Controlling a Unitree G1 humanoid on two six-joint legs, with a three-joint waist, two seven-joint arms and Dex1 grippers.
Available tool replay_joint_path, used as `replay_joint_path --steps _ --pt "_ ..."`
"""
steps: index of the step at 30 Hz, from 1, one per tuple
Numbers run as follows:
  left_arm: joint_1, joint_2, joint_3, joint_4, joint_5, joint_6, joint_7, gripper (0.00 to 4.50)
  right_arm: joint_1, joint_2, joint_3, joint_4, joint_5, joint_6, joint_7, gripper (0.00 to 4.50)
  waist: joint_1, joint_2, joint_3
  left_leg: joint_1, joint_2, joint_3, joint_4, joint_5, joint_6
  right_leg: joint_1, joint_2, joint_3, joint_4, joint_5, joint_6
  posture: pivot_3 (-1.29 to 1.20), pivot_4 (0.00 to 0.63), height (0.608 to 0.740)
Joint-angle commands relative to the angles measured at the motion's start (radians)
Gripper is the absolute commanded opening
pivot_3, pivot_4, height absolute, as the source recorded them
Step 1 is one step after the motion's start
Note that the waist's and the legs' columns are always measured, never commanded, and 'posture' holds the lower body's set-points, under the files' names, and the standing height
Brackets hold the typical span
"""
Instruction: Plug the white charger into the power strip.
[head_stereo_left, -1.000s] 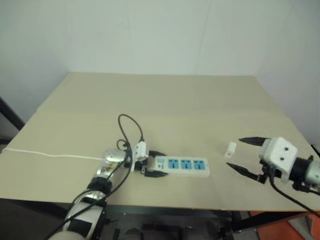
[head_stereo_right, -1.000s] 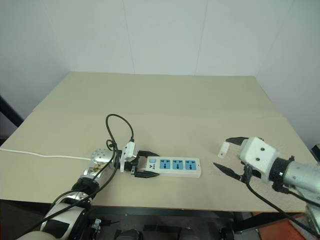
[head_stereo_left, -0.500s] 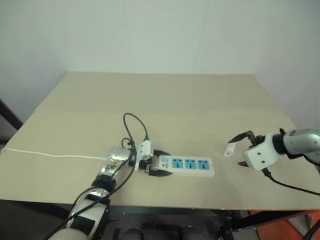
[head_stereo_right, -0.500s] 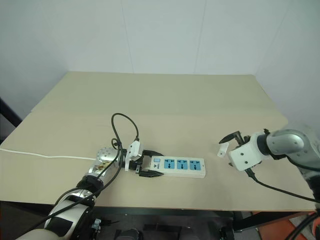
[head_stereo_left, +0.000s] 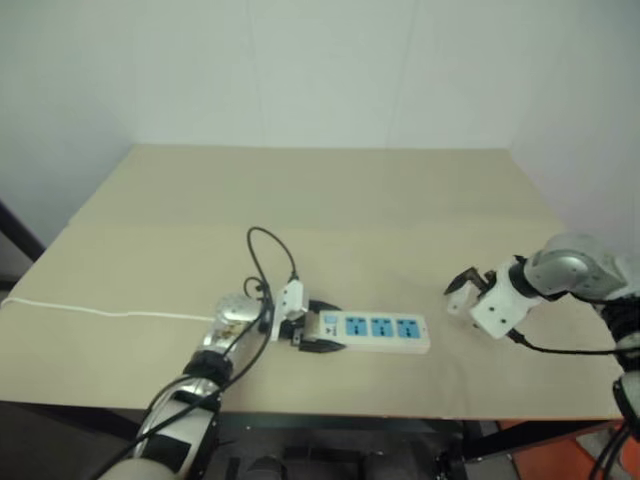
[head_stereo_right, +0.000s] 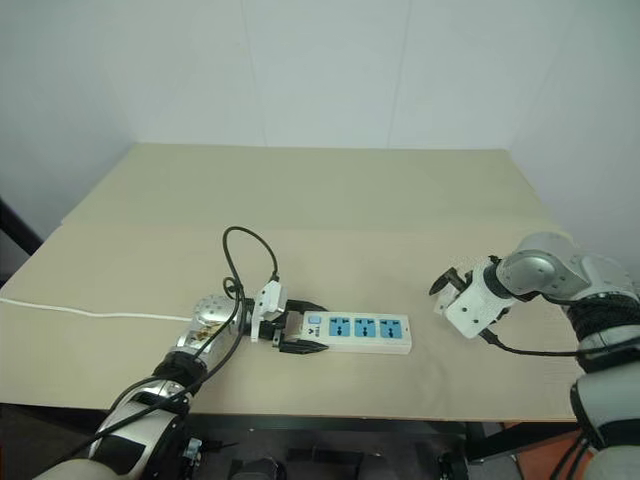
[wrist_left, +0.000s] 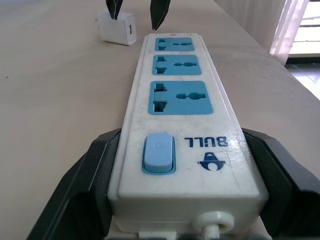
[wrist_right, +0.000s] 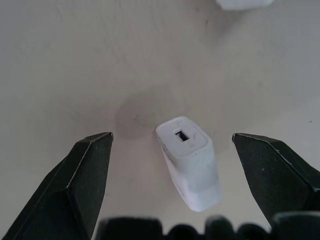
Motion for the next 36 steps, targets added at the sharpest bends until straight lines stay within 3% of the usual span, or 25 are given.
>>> replay_joint_path --steps 1,12,15,22,24,29,34,36 --pt "0.014 -0.008 -0.021 -0.032 0.009 0.010 0.006 3.28 -0.069 0.019 0.029 0.058 -0.076 -0.036 -0.074 4.50 -0.002 0.000 0.000 0.000 0.000 0.000 0.000 0.000 0.000 0.000 0.000 0.000 0.000 0.000 0.000 0.00 0.150 0.740" --pt "0.050 -0.009 -0.029 -0.084 0.008 0.036 0.046 3.28 -0.187 0.109 0.194 0.227 -0.304 -0.072 -0.246 4.50 -0.009 0.000 0.000 0.002 0.000 0.000 0.000 0.000 0.000 0.002 0.000 0.000 0.001 0.000 0.000 0.00 0.150 0.740" --pt "0.066 -0.003 -0.030 -0.110 0.004 0.048 0.055 3.28 -0.196 0.120 0.229 0.251 -0.344 -0.086 -0.296 3.93 -0.013 0.000 0.000 0.006 0.000 -0.001 0.000 0.000 0.000 0.006 0.000 0.000 0.001 0.000 0.000 0.00 0.150 0.740" --pt "0.086 0.010 -0.035 -0.139 0.001 0.066 0.063 3.28 -0.193 0.143 0.276 0.253 -0.387 -0.114 -0.343 1.47 -0.029 0.000 -0.001 0.017 0.000 -0.001 -0.003 0.000 0.000 0.016 0.000 -0.001 -0.001 -0.001 -0.001 0.00 0.150 0.740" --pt "0.084 0.010 -0.036 -0.140 0.002 0.069 0.062 3.28 -0.182 0.143 0.270 0.247 -0.378 -0.112 -0.349 1.21 -0.032 -0.001 -0.001 0.018 0.000 -0.001 -0.003 0.000 0.000 0.016 0.000 0.000 -0.001 -0.001 -0.001 0.00 0.150 0.740" --pt "0.072 0.009 -0.039 -0.126 0.002 0.069 0.051 3.28 -0.117 0.109 0.190 0.144 -0.271 -0.091 -0.346 1.21 -0.035 -0.002 -0.002 0.018 0.000 -0.001 -0.003 0.000 0.000 0.016 0.000 -0.001 -0.001 -0.001 -0.001 0.00 0.150 0.740" --pt "0.060 0.017 -0.034 -0.106 0.001 0.066 0.039 3.28 0.125 0.019 -0.003 -0.276 0.139 0.174 -0.171 1.21 -0.038 -0.002 -0.002 0.016 0.001 -0.002 -0.005 0.000 0.000 0.016 0.000 0.000 -0.001 -0.001 -0.001 0.00 0.150 0.740" --pt "0.053 0.023 -0.031 -0.095 0.003 0.064 0.040 3.28 0.267 0.014 -0.118 -0.506 0.365 0.411 -0.151 1.21 -0.037 -0.002 -0.001 0.016 0.000 -0.002 -0.004 0.000 0.000 0.015 0.000 0.000 -0.001 -0.001 -0.001 0.00 0.150 0.740"
